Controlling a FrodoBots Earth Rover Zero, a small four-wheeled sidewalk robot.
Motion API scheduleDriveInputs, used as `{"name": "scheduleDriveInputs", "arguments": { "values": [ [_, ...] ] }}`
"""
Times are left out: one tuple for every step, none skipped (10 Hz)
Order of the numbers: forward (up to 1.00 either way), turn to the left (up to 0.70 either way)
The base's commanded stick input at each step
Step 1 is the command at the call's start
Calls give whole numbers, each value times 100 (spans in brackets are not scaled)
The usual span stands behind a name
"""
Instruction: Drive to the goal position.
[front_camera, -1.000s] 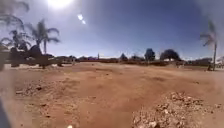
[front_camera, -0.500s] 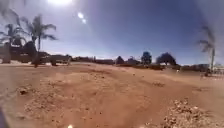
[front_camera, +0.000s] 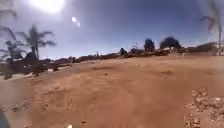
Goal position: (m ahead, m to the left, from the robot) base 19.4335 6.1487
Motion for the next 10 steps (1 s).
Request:
{"name": "scheduleDriveInputs", "arguments": {
  "values": [
    [70, 0],
    [70, 0],
    [70, 0],
    [70, 0],
    [70, 0],
    [70, 0],
    [70, 0],
    [70, 0],
    [70, 0],
    [70, 0]
  ]
}}
